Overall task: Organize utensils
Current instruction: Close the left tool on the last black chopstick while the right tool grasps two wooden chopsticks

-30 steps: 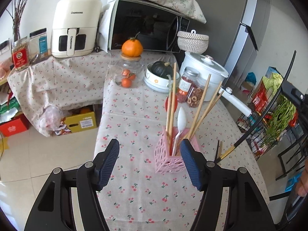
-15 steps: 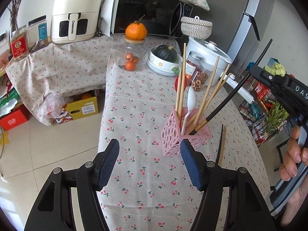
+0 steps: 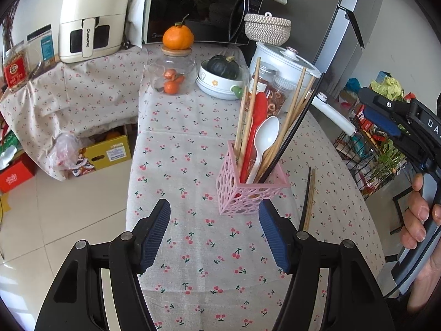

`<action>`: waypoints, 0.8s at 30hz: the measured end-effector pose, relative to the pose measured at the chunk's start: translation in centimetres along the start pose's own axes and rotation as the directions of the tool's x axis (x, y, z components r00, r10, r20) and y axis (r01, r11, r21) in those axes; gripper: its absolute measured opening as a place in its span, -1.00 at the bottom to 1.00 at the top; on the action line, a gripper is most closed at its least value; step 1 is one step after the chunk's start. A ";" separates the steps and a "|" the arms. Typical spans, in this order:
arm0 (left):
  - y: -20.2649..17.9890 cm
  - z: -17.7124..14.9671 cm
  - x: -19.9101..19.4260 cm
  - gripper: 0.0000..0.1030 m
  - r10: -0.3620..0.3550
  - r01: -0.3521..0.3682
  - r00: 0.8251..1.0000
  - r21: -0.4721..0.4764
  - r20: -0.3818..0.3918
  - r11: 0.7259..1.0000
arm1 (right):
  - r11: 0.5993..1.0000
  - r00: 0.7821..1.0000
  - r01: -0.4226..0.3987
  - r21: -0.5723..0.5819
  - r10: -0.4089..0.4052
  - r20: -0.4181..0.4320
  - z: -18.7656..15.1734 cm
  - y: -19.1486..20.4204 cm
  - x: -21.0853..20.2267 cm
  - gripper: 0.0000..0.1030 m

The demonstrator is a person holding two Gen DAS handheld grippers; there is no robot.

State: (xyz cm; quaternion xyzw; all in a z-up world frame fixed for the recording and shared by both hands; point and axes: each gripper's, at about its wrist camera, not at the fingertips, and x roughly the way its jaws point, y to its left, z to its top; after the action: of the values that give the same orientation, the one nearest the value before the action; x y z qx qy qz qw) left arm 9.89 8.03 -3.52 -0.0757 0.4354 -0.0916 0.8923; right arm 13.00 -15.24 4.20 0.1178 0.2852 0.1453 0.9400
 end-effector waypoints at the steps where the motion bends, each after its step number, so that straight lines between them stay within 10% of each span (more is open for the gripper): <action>1: -0.3 -0.1 0.1 0.35 -0.002 0.002 1.000 0.004 -0.004 1.000 | 1.000 1.000 0.009 -0.004 -0.009 0.001 0.0 -0.4 -0.3 -0.02; 8: -3.0 -0.5 1.6 0.48 -0.010 0.013 0.999 0.046 -0.054 0.999 | 0.996 0.995 0.087 0.014 -0.087 -0.042 -1.4 -4.5 -1.4 0.57; 24: -7.3 -2.5 7.3 0.53 -0.006 0.034 0.971 0.110 -0.239 0.993 | 0.965 0.889 0.246 -0.090 -0.261 -0.375 -8.5 -14.4 5.1 0.64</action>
State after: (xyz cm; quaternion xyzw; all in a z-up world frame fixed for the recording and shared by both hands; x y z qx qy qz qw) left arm 11.62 -0.82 -9.00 -0.0179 0.5325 -0.1335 0.8356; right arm 15.12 -25.71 -9.62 0.0302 0.4737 0.0474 0.8789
